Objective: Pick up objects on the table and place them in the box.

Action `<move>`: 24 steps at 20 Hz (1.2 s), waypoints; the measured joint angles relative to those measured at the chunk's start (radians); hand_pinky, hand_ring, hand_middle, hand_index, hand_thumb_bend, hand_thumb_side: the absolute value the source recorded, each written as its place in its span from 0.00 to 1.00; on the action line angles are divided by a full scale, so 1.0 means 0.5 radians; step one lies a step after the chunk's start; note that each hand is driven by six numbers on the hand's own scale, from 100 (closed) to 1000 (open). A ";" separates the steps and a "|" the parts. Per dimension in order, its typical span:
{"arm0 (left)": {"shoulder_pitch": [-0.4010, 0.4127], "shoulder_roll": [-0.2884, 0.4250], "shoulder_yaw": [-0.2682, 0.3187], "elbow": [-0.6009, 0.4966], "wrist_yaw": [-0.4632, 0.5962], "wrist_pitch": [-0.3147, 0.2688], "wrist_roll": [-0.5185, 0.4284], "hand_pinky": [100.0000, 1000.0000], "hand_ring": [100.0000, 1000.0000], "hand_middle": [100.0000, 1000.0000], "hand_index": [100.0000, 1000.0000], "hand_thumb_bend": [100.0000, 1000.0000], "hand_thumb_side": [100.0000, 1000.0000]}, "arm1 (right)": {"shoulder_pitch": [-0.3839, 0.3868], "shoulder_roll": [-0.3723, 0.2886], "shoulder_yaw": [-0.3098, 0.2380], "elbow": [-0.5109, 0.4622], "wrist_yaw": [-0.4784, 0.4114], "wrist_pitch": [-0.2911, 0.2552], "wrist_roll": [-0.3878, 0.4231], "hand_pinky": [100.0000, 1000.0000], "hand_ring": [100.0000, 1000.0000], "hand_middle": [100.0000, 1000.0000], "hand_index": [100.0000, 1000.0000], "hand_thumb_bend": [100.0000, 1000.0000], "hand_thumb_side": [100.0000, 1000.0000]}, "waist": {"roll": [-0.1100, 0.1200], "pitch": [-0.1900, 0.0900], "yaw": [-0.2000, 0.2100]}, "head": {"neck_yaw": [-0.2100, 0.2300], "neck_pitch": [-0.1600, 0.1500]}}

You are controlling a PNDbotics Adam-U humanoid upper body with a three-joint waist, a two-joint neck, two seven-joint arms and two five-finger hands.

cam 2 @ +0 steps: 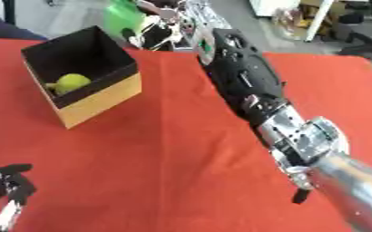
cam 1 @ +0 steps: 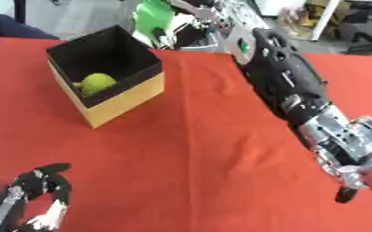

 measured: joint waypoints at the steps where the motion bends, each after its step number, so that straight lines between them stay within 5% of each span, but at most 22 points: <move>1: -0.002 0.000 -0.006 0.003 0.000 -0.001 -0.004 0.58 0.57 0.48 0.80 0.00 0.40 | -0.001 0.018 0.007 0.002 0.002 -0.008 0.012 0.51 0.56 0.90 0.98 0.00 0.11 | 0.000 0.000 0.007 | -0.004 0.000; 12: -0.019 -0.017 -0.031 0.005 0.005 -0.004 -0.034 0.58 0.57 0.48 0.80 0.00 0.40 | 0.027 0.175 0.011 0.186 0.165 -0.034 0.017 0.59 0.68 0.91 0.99 0.00 0.17 | 0.001 0.000 0.051 | -0.027 0.002; 15: -0.020 -0.017 -0.031 0.005 0.008 -0.004 -0.035 0.58 0.57 0.48 0.80 0.00 0.40 | 0.029 0.190 -0.006 0.215 0.198 -0.030 -0.032 0.80 0.92 0.99 1.00 0.00 0.34 | 0.001 0.001 0.051 | -0.028 0.002; 24: -0.020 -0.017 -0.031 0.005 0.009 -0.004 -0.035 0.58 0.57 0.48 0.80 0.00 0.40 | 0.041 0.191 -0.021 0.204 0.191 -0.001 -0.272 0.89 0.96 1.00 1.00 0.00 0.36 | 0.001 0.001 0.042 | -0.026 0.002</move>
